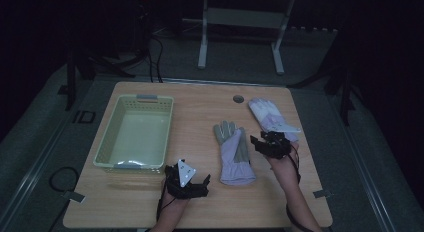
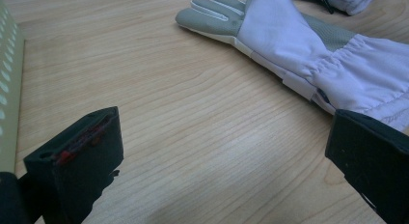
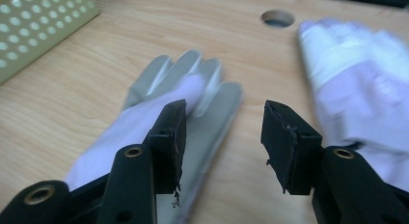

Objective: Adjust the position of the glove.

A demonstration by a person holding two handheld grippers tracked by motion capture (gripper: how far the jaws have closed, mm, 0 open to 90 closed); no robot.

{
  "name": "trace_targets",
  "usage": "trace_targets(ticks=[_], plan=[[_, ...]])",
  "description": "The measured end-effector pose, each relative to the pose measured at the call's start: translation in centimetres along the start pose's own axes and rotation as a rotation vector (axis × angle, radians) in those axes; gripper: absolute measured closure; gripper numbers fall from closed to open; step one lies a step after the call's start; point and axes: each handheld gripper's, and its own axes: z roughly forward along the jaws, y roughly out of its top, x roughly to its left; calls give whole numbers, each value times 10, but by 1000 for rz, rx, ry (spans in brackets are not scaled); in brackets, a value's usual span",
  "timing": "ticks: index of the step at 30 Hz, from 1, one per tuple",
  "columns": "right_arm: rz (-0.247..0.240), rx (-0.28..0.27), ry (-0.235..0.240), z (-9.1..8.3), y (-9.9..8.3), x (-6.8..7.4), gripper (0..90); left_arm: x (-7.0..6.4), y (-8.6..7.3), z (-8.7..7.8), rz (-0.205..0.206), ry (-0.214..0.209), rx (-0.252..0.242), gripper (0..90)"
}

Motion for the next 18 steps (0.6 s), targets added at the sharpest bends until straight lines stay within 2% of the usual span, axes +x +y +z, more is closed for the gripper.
trace_targets(ticks=[3,4,7,13,18], plan=[[-14,-10,17,-2,5,-9,491,0,0,0,0,-1,0,0],[-26,-14,-3,-3,7,-15,488,0,0,0,0,-1,-1,0],[-27,-24,-6,-3,13,-28,491,0,0,0,2,-1,1,0],[-41,18,-65,8,22,-55,498,0,0,0,0,-2,2,0],[-49,46,-68,20,25,-72,517,0,0,0,4,2,1,0]])
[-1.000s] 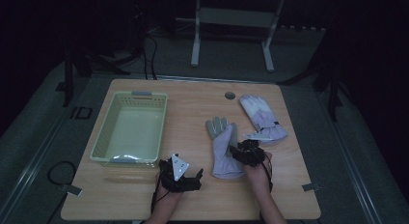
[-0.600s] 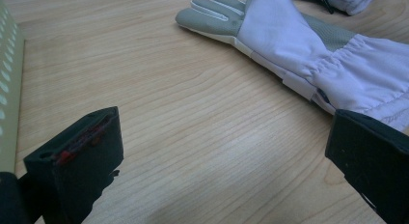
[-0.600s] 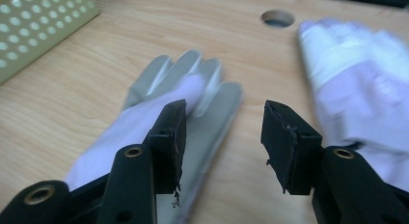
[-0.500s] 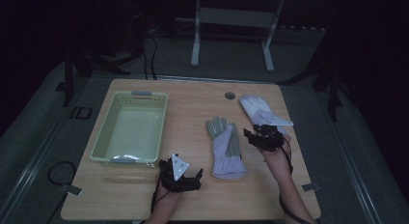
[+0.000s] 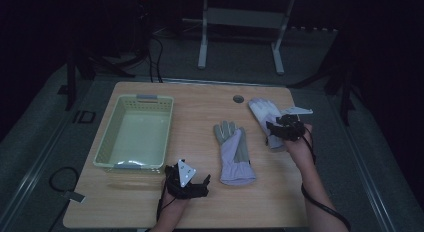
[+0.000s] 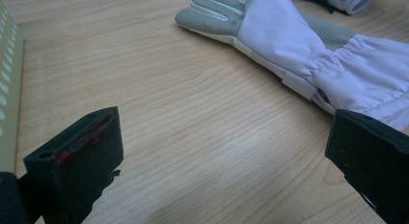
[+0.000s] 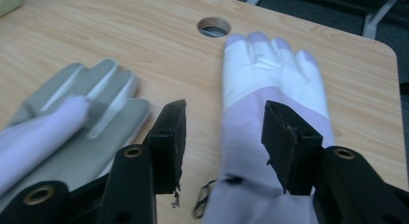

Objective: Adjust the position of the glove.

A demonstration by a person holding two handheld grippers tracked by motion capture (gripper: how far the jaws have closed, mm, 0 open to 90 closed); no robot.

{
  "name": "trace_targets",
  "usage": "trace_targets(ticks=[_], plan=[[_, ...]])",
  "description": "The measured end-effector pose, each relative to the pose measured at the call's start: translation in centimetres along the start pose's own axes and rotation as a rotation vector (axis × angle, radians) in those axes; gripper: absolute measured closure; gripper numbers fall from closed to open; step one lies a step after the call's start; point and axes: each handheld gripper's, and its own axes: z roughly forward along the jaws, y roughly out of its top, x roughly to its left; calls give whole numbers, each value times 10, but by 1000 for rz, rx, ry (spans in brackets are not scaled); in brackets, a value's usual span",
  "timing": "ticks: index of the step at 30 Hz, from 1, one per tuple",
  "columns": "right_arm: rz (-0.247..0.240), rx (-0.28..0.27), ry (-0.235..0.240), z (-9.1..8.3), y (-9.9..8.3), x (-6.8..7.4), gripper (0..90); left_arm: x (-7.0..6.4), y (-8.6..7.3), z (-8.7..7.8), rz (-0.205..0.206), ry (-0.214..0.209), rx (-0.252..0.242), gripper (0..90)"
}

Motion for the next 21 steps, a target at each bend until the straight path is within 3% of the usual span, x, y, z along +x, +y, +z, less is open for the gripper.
trace_targets(ticks=[6,11,19,21], plan=[[-18,24,-6,15,3,-18,532,0,0,0,-1,-1,1,0],[21,32,-8,25,7,-34,540,0,0,0,-3,-2,1,0],[58,90,-12,52,4,-51,537,0,0,0,-3,-3,1,0],[47,112,-17,57,3,-53,527,0,0,0,-3,-3,2,0]])
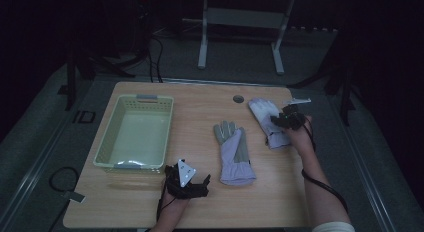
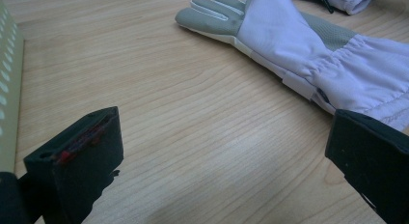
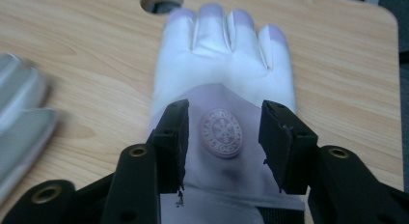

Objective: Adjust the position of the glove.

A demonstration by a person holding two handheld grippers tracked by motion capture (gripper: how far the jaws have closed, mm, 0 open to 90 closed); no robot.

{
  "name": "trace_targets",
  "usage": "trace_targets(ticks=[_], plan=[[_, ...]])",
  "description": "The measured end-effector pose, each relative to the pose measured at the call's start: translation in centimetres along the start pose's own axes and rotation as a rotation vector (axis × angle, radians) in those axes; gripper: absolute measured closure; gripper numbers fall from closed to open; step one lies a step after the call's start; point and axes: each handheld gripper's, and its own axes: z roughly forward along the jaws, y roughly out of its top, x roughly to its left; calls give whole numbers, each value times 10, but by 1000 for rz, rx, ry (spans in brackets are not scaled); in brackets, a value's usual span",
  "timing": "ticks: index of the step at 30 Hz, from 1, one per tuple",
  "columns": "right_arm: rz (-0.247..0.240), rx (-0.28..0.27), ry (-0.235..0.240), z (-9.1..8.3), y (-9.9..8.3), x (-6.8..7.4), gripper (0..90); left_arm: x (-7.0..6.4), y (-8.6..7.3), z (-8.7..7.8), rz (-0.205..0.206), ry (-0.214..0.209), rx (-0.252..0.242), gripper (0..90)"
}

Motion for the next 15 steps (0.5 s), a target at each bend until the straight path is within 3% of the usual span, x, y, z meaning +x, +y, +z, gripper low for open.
trace_targets(ticks=[4,9,13,15], plan=[[-10,37,8,14,2,-5,515,0,0,0,1,0,1,0],[14,72,37,28,-5,-10,514,0,0,0,2,-1,0,0],[31,50,72,30,-11,-11,610,0,0,0,5,-2,0,0],[34,46,66,29,-12,-9,636,-1,0,0,5,-3,-1,0]])
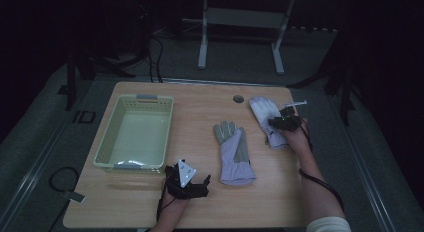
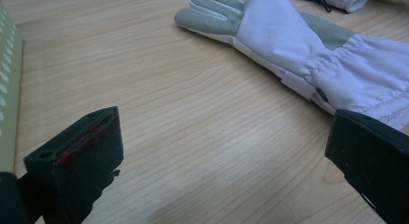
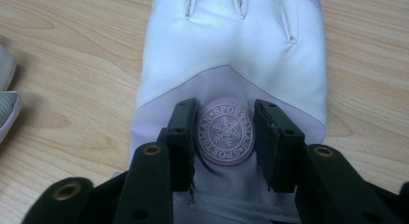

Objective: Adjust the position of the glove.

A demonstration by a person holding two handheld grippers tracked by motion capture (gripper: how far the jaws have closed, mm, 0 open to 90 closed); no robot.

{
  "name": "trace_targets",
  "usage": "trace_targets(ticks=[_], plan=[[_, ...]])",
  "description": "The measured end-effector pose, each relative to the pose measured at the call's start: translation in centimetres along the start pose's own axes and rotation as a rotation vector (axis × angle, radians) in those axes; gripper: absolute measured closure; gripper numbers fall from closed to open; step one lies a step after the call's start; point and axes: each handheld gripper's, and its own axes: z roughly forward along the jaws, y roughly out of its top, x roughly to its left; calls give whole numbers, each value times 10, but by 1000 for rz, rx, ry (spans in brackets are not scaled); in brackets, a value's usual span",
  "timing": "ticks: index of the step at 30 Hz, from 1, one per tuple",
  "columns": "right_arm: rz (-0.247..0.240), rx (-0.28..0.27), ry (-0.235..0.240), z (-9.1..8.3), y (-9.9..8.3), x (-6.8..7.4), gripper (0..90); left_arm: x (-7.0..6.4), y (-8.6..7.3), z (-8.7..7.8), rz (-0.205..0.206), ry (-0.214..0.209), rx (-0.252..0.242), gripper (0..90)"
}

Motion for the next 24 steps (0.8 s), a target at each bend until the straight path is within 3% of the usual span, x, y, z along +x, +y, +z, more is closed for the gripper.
trace_targets(ticks=[5,10,12,16,24], plan=[[19,-8,-45,-2,-1,9,762,0,0,0,-2,1,2,0],[81,-21,-68,-15,0,15,793,1,0,0,-5,0,2,0],[79,-30,-83,-22,-1,17,794,1,0,0,-5,-1,1,0],[132,-63,-69,-46,-4,15,798,0,0,0,-2,-2,4,0],[162,-111,-88,-97,-22,29,799,0,0,0,1,0,3,0]])
